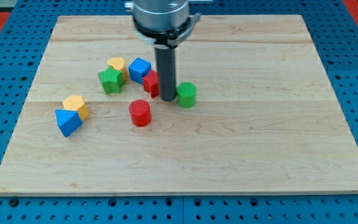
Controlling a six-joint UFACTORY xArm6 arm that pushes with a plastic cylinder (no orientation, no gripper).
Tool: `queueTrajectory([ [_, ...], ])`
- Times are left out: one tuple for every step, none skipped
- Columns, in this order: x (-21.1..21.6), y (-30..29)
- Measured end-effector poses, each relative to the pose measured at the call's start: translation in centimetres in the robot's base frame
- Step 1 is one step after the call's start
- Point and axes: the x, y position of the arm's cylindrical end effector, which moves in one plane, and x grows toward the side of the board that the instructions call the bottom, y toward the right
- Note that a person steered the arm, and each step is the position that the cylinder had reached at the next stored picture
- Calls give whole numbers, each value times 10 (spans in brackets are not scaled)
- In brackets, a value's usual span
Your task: Push the red star into the green star and blue cube
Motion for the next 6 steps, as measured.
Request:
queueTrajectory([
  [-15,29],
  [-23,11],
  [-16,-47],
  [-16,-57],
  [-41,-58],
  [-66,-68],
])
